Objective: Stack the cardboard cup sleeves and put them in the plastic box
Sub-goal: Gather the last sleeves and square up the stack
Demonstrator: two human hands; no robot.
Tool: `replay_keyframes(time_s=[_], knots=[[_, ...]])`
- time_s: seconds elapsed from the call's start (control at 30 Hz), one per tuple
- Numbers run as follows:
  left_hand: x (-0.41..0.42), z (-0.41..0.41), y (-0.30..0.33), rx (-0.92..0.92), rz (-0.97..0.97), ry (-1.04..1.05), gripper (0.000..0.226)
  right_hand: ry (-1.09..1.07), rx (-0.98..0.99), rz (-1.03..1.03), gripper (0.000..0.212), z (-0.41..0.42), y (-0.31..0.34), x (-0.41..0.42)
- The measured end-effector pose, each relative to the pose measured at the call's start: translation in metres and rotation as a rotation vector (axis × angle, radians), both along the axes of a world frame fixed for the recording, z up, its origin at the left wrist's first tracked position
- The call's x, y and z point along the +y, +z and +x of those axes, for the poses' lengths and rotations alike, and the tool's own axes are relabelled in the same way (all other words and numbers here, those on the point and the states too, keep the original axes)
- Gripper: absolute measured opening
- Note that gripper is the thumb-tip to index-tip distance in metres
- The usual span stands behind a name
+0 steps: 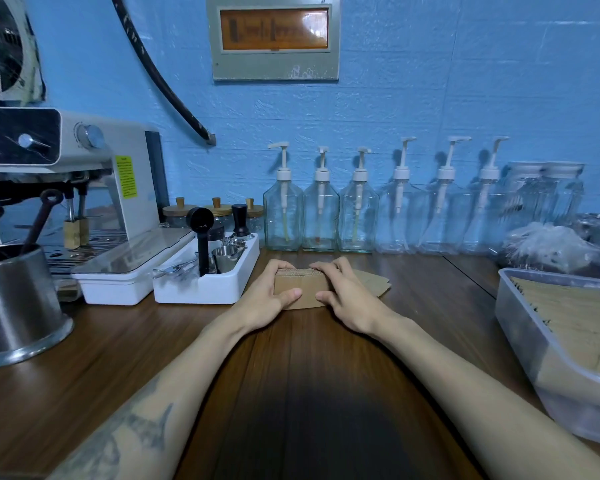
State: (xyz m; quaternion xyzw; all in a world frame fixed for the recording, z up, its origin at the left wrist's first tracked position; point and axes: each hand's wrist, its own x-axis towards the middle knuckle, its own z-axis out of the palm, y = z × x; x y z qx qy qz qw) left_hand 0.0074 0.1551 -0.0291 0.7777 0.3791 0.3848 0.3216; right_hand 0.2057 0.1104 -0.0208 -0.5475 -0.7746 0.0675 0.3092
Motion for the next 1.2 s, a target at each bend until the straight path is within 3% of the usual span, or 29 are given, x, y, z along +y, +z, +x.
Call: replay_keyframes(time_s=[0.13,0.27,0.43,0.53,0.73,0.87,1.03,1.2], knots=[[0.0,-0.002,0.001,-0.023,0.005,0.02,0.032,0.017,0.021,-0.025,0.05,0.007,0.004,0.0],[-0.003,-0.004,0.003,-0.048,-0.012,0.025,0.032,-0.132,0.048,-0.002,0.056,0.031,0.011,-0.002],[-0.007,-0.004,0.006,-0.059,-0.03,0.029,0.034,-0.42,-0.254,-0.112,0.055,0.065,0.003,0.001],[-0.007,-0.005,0.006,-0.042,-0.012,0.034,0.034,-0.491,-0.307,-0.187,0.055,0.068,0.002,0.002],[-0.009,-0.005,0.006,-0.027,-0.002,0.041,0.035,-0.495,-0.129,-0.201,0.061,0.062,0.01,-0.001],[-0.01,-0.006,0.006,-0.028,-0.001,0.039,0.034,-0.425,0.172,-0.24,0.075,0.062,0.017,-0.003],[-0.008,-0.007,0.006,-0.031,0.017,0.057,0.035,-0.427,0.397,-0.227,0.059,0.065,0.021,-0.003],[-0.008,-0.008,0.006,-0.02,0.023,0.073,0.035,-0.397,0.436,-0.263,0.064,0.071,0.021,-0.009]])
